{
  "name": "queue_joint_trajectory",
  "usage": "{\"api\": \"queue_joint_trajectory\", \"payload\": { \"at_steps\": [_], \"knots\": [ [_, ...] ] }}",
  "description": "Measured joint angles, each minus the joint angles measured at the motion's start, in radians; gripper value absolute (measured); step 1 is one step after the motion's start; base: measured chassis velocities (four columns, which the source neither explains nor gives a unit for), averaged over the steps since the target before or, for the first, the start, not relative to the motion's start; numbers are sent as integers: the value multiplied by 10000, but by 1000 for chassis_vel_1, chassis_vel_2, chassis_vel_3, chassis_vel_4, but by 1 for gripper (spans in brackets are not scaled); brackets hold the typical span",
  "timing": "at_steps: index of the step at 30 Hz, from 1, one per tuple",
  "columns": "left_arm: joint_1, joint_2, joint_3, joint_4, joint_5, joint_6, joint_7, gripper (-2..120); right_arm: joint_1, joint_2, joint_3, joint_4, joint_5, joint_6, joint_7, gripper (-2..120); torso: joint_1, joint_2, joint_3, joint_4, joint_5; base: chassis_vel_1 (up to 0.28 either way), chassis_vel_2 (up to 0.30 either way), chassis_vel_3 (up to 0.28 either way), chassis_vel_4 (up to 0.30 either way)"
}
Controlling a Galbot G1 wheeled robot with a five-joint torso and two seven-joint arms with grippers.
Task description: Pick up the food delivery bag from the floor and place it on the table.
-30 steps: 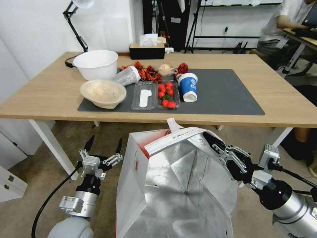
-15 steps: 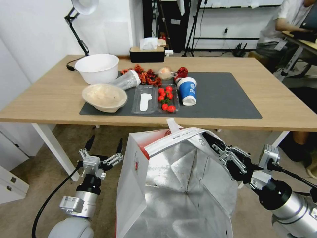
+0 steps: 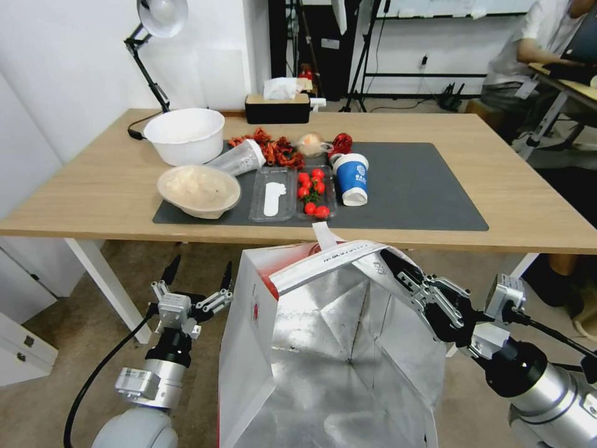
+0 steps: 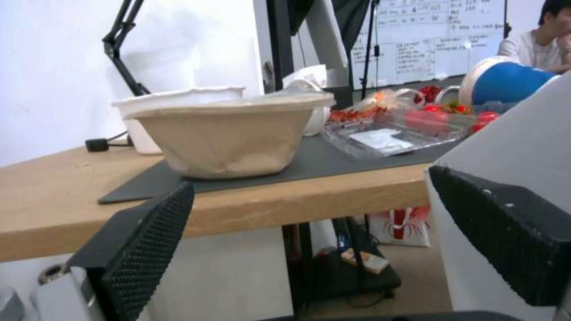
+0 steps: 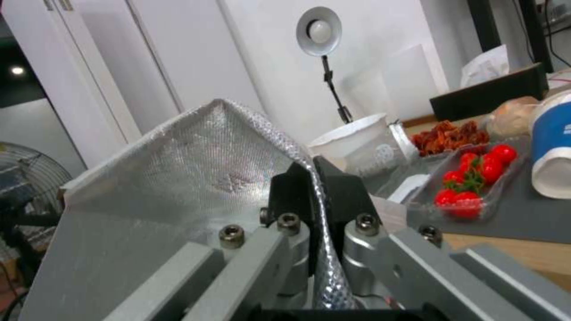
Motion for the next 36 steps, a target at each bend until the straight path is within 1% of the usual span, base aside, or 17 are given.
{"api": "queue_joint_trajectory", "payload": {
  "at_steps": [20,30,34,36],
  "knots": [
    [-45,-23,54,2,-19,-16,7,99,24,41,29,0,-70,40,-1,0,396,945,551,0,0,0,0,0,0],
    [-37,-32,53,2,-19,-41,-10,99,31,55,10,0,-70,54,1,0,553,1304,750,0,0,0,0,0,0],
    [-37,-36,63,2,-19,-43,-23,99,23,54,42,0,-74,77,-17,0,682,1589,906,0,0,0,0,0,0],
    [-34,-34,63,2,-19,-44,-26,99,23,52,45,0,-74,79,-22,0,705,1646,940,0,0,0,0,0,0]
  ]
}}
